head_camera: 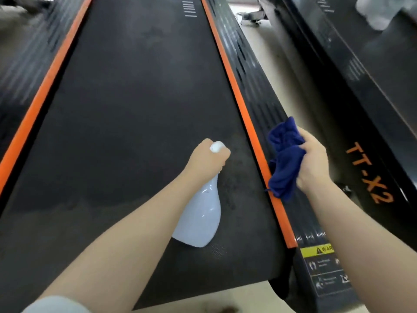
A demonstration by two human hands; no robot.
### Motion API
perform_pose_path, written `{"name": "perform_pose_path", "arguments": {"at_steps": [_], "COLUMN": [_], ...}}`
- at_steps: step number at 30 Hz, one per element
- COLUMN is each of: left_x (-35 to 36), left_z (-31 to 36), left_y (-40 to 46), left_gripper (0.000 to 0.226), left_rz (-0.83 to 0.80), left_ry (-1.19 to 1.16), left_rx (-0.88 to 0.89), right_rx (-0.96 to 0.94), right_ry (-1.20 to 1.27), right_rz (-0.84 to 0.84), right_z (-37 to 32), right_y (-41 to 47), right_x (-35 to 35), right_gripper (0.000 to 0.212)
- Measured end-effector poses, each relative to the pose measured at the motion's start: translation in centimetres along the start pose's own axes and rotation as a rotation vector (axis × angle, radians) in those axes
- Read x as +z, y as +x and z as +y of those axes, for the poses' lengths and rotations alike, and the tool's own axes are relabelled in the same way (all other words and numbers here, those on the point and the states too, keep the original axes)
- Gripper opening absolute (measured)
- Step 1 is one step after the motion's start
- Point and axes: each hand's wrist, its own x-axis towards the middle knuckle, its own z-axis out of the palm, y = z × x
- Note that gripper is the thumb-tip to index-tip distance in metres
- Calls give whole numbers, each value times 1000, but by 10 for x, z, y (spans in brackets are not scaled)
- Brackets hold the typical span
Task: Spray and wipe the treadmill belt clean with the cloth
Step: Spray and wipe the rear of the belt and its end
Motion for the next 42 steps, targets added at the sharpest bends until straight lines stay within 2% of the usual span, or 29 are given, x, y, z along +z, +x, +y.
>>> {"name": "perform_pose_path", "arguments": {"at_steps": [2,3,4,7,9,11,12,14,15,16,19,21,22,25,27,31,33,35,39,42], "left_x": [1,-4,-12,-40,-54,-59,-59,-60,-59,-58,-57,-58,-58,-60,-59,-52,-50,-50,-47,-43], "left_z": [1,-1,-3,-7,-3,-4,-5,-7,-9,-9,-10,-9,-10,-14,-16,-13,-10,-10,-11,-8], "left_y": [4,3,0,-16,-19,-11,-6,3,5,6,6,6,8,12,13,15,18,20,21,16], "left_gripper": [17,20,22,16,13,30,33,24,22,22,22,19,18,22,24,16,15,15,13,12], "left_rz": [82,121,152,201,205,243,281,383,420,438,420,411,413,419,409,362,333,308,290,278], "left_ry": [-34,-39,-40,-35,-22,-15,-15,-43,-60,-70,-65,-56,-60,-94,-83,-41,-27,-13,19,28], "left_rx": [-100,-130,-115,99,188,206,187,150,138,132,153,150,148,159,180,162,139,136,140,138], "right_rx": [-148,-279,-436,-919,-1093,-1035,-956,-822,-847,-958,-1252,-1295,-1246,-987,-880,-1056,-1098,-1088,-807,-753], "right_ry": [-148,-336,-571,-1203,-1413,-1501,-1531,-1570,-1565,-1517,-1418,-1456,-1508,-1723,-1773,-1591,-1622,-1686,-1860,-1873], "right_rz": [37,41,-32,-588,-832,-848,-770,-614,-606,-654,-976,-1071,-1030,-640,-538,-607,-663,-622,-399,-333], "right_z": [15,27,43,101,116,107,101,91,94,101,119,109,101,94,96,112,116,108,92,93], "right_y": [8,12,13,13,30,63,82,103,97,84,39,50,65,111,110,50,46,67,112,90], "right_x": [-1,2,7,29,40,55,63,78,82,80,53,56,66,100,104,60,45,55,103,96], "right_gripper": [42,50,53,54,54,52,51,51,50,51,51,48,45,50,51,57,59,59,45,41]}}
